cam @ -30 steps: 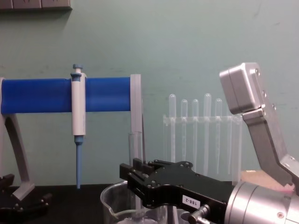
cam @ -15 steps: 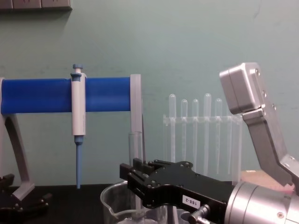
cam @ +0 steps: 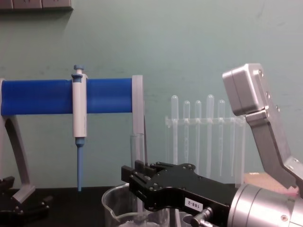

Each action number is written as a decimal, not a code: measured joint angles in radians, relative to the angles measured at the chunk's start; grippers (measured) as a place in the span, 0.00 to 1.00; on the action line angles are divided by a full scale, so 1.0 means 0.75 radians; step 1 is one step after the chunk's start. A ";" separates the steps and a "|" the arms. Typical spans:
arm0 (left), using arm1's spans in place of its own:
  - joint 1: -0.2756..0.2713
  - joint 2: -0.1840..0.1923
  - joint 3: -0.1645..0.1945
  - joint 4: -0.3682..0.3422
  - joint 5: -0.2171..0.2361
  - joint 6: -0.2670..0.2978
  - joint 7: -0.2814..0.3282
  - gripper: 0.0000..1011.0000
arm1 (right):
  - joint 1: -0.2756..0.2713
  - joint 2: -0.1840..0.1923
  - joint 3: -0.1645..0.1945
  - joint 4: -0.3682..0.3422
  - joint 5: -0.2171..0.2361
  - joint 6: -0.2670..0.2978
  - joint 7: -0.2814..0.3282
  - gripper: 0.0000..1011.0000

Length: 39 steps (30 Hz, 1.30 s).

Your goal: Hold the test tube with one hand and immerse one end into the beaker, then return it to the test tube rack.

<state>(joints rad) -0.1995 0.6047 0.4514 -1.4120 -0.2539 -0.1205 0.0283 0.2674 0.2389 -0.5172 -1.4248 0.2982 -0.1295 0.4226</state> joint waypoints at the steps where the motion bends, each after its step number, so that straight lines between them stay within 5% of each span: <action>1: 0.000 0.000 0.000 0.000 0.000 0.000 0.000 0.99 | 0.000 0.000 0.000 0.000 0.000 0.000 0.000 0.22; 39: 0.000 0.000 0.000 0.000 0.000 0.000 0.000 0.99 | 0.000 0.000 0.000 0.000 0.000 0.000 0.000 0.22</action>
<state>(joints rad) -0.1995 0.6047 0.4514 -1.4120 -0.2539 -0.1205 0.0283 0.2673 0.2388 -0.5172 -1.4248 0.2982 -0.1295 0.4226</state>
